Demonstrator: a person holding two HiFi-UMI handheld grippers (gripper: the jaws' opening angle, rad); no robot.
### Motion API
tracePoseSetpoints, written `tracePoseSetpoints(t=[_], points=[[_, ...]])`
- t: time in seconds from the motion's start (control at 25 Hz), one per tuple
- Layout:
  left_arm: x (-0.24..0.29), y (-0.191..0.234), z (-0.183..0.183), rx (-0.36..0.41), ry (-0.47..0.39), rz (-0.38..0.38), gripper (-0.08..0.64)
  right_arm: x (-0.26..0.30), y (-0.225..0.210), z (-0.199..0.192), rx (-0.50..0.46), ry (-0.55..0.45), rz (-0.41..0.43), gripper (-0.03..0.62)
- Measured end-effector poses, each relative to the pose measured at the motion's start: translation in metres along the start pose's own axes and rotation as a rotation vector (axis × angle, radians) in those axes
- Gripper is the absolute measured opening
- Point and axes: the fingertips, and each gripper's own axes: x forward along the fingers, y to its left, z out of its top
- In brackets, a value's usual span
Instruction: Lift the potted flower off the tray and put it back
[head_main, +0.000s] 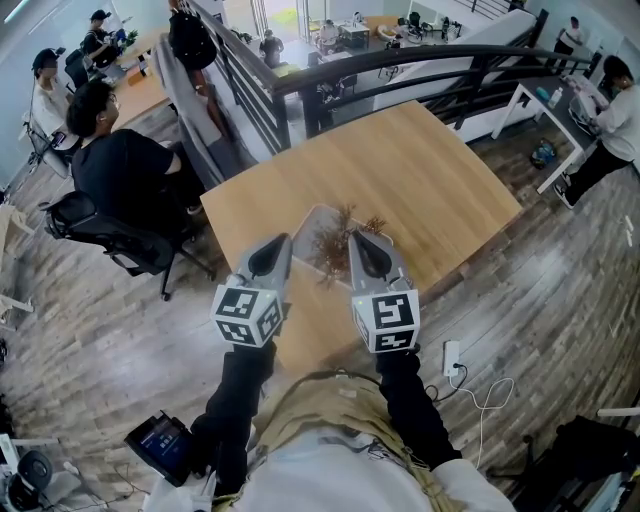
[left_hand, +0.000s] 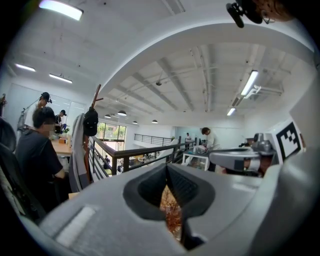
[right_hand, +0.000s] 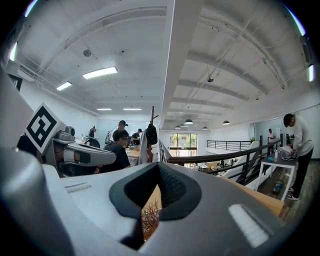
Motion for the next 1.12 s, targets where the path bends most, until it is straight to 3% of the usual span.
tracePoseSetpoints(t=[1.12], points=[[0.009, -0.001, -0.001, -0.013, 0.017, -0.016, 0.002, 0.005, -0.003, 0.007, -0.017, -0.001, 0.009, 0.003]])
